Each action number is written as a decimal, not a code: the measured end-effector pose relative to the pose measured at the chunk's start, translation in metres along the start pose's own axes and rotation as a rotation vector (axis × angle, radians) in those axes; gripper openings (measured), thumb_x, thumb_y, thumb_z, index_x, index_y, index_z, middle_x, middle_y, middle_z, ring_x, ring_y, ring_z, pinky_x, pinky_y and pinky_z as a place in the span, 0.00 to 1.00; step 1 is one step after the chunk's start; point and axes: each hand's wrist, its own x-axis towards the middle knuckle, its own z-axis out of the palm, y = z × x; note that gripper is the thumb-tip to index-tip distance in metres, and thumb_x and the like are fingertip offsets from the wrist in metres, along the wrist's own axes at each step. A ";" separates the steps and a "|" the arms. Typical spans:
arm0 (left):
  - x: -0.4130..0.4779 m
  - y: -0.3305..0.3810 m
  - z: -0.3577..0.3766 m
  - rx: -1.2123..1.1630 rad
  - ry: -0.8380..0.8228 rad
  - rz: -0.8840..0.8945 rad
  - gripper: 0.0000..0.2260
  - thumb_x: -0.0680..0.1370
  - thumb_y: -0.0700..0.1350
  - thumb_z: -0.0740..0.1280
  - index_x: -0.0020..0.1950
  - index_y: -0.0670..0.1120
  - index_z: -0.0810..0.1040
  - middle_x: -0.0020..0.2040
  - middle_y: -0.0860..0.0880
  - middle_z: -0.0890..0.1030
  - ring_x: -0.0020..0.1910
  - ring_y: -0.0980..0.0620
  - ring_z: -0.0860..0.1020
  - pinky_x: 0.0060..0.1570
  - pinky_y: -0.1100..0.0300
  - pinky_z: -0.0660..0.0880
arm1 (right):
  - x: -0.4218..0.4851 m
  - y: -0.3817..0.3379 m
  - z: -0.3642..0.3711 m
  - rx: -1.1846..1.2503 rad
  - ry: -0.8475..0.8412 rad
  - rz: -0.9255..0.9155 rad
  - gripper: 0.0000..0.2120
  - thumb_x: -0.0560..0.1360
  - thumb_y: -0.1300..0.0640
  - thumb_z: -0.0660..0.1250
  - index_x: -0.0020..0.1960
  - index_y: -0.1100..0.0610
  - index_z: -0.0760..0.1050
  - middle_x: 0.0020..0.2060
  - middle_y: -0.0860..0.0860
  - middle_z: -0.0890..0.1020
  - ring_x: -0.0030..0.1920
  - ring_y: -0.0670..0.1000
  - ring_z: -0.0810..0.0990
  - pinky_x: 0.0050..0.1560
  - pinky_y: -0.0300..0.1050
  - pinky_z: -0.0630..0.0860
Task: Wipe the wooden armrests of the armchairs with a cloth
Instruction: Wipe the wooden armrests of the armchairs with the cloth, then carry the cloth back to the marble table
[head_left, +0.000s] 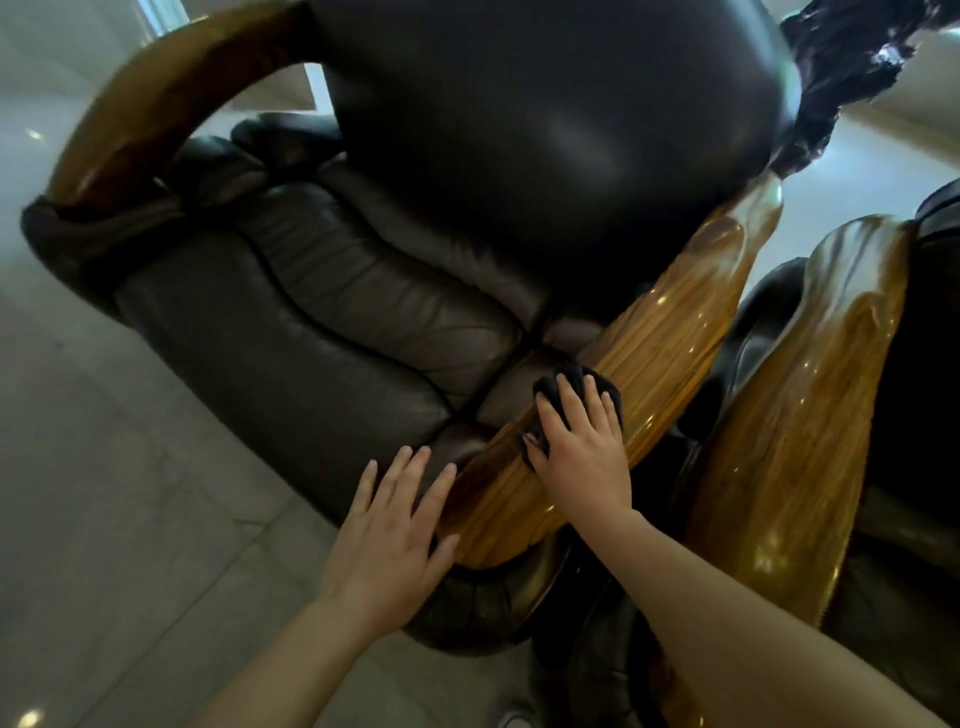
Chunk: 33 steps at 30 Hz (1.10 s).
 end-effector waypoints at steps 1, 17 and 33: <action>-0.008 -0.005 0.000 -0.002 0.000 -0.022 0.32 0.79 0.65 0.43 0.81 0.55 0.43 0.82 0.47 0.45 0.79 0.51 0.36 0.77 0.46 0.37 | -0.006 -0.006 0.003 0.010 0.015 -0.027 0.24 0.81 0.46 0.60 0.73 0.54 0.69 0.76 0.57 0.65 0.78 0.62 0.55 0.77 0.62 0.53; -0.159 -0.084 -0.003 -0.088 0.087 -0.556 0.31 0.77 0.61 0.55 0.78 0.49 0.61 0.77 0.40 0.65 0.77 0.39 0.60 0.74 0.38 0.57 | -0.025 -0.188 -0.029 0.384 -0.316 -0.486 0.14 0.74 0.52 0.71 0.60 0.52 0.80 0.53 0.50 0.79 0.48 0.51 0.81 0.48 0.44 0.79; -0.312 -0.126 -0.034 -0.118 0.190 -1.002 0.34 0.77 0.66 0.43 0.80 0.53 0.54 0.80 0.43 0.57 0.80 0.41 0.49 0.75 0.36 0.47 | -0.041 -0.390 -0.094 0.447 -0.431 -0.857 0.14 0.74 0.48 0.70 0.58 0.51 0.80 0.49 0.49 0.79 0.46 0.53 0.80 0.47 0.49 0.78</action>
